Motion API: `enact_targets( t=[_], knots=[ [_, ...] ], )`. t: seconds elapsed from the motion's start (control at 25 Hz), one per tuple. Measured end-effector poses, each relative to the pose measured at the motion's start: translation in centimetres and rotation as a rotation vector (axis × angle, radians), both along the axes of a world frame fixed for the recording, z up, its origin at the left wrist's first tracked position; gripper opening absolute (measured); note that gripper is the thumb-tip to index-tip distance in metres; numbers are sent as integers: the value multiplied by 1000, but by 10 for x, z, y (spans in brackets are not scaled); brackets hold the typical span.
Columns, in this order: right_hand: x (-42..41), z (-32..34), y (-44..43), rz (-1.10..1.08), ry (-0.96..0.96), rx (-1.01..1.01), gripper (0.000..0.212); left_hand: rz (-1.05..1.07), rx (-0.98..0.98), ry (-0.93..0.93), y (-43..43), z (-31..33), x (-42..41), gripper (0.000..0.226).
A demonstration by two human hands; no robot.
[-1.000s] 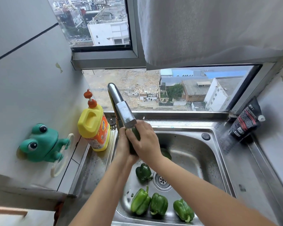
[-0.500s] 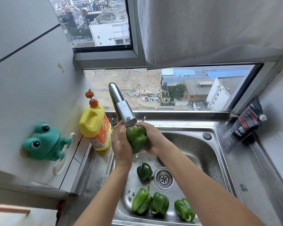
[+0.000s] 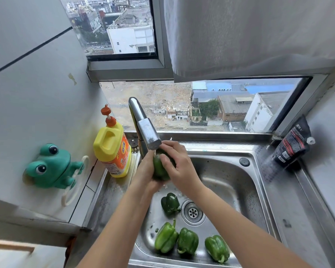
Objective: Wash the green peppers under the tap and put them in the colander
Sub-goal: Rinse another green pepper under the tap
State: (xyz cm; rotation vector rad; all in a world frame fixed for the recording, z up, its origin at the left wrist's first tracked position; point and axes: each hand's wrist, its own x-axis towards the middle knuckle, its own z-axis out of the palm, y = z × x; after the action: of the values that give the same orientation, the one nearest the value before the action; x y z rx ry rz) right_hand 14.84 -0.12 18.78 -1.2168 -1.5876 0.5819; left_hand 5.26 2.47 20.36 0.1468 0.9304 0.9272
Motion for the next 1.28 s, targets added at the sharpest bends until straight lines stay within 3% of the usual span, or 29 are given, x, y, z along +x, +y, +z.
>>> enact_targets(
  t=[0.12, 0.2, 0.32, 0.4, 0.44, 0.52, 0.64, 0.76, 0.88, 0.96, 1.16, 1.28],
  knots=[
    [-6, -13, -7, -69, -125, 119, 38, 64, -7, 4, 7, -4, 2, 32],
    [-12, -13, -11, -65, -97, 26, 40, 82, -40, -40, 7, -4, 2, 37],
    [-1, 5, 15, -147, -29, -357, 34, 0, -9, 51, -4, 0, 15, 23],
    [14, 20, 39, -72, 7, -726, 32, 1, 35, 184, -9, 6, 24, 15],
    [16, 25, 47, -34, 41, -810, 32, 7, 41, 200, -10, 9, 27, 15],
    [16, 23, 50, -4, -1, -712, 30, 21, 18, 117, -7, 13, 24, 15],
    [2, 13, 22, -10, 146, -399, 25, 54, -218, -172, 2, 12, 8, 16],
    [4, -2, 9, 118, -59, -239, 30, 49, -366, -268, 1, 8, -6, 26],
    [13, -3, 13, 373, -265, -415, 37, -23, -370, -233, -6, 0, -17, 33],
    [15, 2, 16, 441, -274, -535, 41, -34, -373, -219, -8, -3, -19, 38],
    [19, 11, 21, 510, 98, -725, 42, -49, -323, -206, -6, -1, -21, 39],
    [27, -1, 22, 533, 230, -672, 41, -21, -358, -277, -5, -6, -26, 50]
  ],
)
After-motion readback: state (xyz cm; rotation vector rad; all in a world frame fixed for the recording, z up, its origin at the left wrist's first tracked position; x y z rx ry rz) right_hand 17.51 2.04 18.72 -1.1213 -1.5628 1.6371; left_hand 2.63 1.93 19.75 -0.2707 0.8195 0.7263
